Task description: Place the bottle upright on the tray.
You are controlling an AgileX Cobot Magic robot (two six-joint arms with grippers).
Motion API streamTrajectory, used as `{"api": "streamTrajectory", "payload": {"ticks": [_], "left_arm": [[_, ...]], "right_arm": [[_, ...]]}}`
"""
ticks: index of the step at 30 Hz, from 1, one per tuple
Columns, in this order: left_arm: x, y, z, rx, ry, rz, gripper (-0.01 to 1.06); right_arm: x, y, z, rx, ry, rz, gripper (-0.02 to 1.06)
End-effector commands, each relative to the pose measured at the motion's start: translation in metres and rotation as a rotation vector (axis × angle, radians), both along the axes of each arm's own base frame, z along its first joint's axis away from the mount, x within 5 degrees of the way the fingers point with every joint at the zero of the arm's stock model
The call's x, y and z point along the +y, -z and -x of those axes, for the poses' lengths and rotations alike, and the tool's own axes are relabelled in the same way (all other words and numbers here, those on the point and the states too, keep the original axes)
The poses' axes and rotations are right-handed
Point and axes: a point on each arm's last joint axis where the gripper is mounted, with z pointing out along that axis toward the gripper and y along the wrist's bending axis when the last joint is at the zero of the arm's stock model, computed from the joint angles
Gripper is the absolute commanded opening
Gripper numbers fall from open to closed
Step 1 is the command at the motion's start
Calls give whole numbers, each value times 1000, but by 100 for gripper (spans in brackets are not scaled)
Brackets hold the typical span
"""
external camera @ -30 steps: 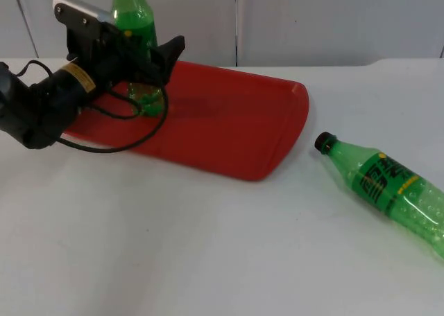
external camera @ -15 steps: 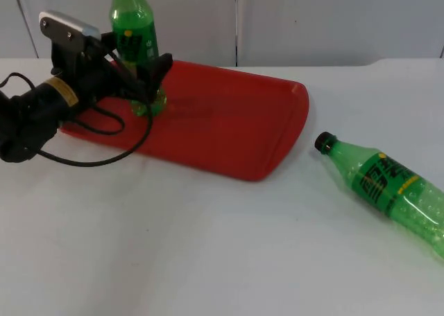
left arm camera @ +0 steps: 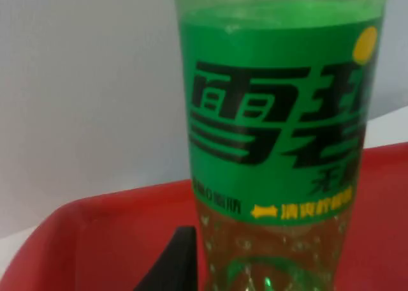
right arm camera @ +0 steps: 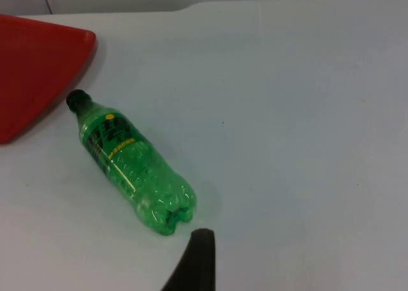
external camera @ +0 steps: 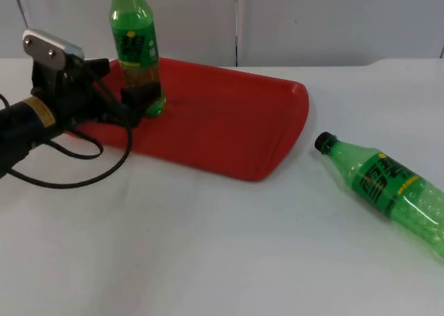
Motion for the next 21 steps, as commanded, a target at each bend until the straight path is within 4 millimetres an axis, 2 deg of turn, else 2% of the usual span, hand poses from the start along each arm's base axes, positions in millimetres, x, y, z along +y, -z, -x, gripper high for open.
{"api": "streamTrajectory", "payload": {"ticks": [1, 6, 11, 16, 17, 21], "left_arm": [[6, -10, 8, -14, -29, -7, 105], [13, -21, 22, 6, -60, -2, 105], [15, -40, 42, 13, -65, -3, 105], [12, -85, 68, -21, -64, 32, 105], [12, -85, 68, -21, -64, 32, 105], [10, -119, 81, 58, -38, -30, 105]], "right_arm": [[0, 0, 0, -10, 6, -2, 82], [0, 0, 0, -10, 6, -2, 82], [0, 0, 0, -10, 6, -2, 82], [0, 0, 0, -10, 6, -2, 82], [0, 0, 0, -10, 6, -2, 82], [0, 0, 0, -10, 6, -2, 82]]}}
